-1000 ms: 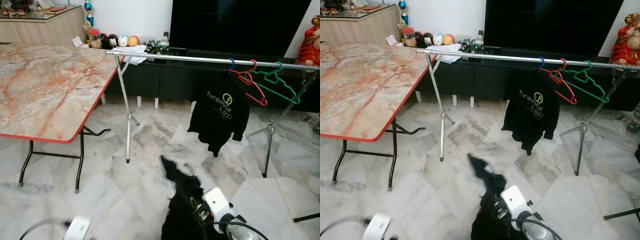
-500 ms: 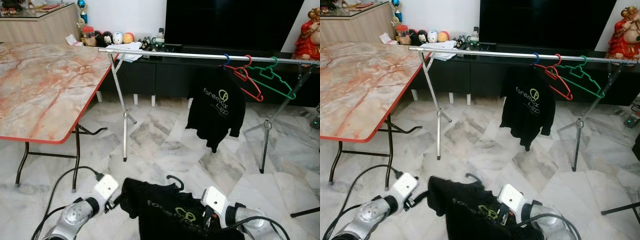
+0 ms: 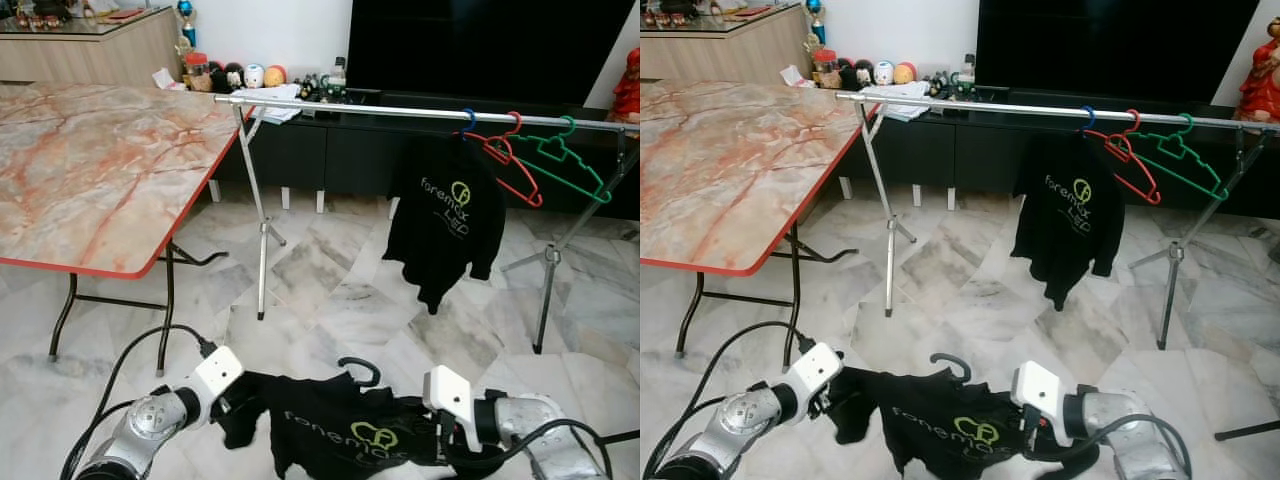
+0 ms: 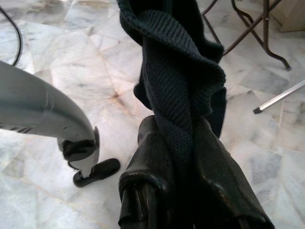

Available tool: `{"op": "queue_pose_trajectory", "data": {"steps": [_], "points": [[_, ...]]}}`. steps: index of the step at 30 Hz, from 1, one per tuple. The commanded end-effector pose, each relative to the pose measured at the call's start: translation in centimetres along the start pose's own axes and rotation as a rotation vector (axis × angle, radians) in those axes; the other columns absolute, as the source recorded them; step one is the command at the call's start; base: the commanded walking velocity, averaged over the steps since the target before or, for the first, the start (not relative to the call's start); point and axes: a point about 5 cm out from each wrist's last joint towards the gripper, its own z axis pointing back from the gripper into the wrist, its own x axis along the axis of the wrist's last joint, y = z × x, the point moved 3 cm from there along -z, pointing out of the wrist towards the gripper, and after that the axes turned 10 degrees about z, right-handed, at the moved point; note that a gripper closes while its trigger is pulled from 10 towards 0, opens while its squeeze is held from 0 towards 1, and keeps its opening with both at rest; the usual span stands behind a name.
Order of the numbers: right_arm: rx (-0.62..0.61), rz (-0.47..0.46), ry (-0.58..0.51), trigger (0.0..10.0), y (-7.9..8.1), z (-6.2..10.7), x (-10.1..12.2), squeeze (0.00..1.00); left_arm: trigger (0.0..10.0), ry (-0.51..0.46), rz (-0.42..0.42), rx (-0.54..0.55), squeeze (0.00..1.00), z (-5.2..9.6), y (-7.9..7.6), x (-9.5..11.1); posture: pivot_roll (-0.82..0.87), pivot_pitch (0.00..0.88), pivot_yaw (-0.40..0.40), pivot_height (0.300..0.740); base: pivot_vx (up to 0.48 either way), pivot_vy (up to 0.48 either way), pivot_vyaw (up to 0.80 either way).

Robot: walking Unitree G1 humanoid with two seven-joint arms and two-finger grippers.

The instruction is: Hang hanger

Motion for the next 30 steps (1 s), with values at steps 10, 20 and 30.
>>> {"op": "queue_pose_trajectory", "data": {"steps": [10, 20, 30], "points": [[-0.032, 0.004, -0.089, 10.0, -0.7, 1.2, 1.9, 0.00, 10.0, 0.128, -0.003, -0.046, 0.00, 0.5, -0.4, -2.4, 0.02, 0.025, 0.018, 0.740, 0.000, 0.000, 0.00], [-0.037, -0.023, -0.077, 10.0, -0.3, 2.1, 1.8, 0.00, 0.0, 0.143, 0.022, -0.028, 0.00, 0.6, -0.4, -2.9, 0.01, 0.026, 0.019, 0.740, 0.000, 0.000, 0.00], [-0.026, -0.037, -0.092, 10.0, 0.2, 1.7, 2.3, 0.00, 0.0, 0.121, 0.085, 0.003, 0.00, 0.2, -0.4, -2.6, 0.01, 0.050, 0.018, 0.740, 0.000, 0.000, 0.00]]}}
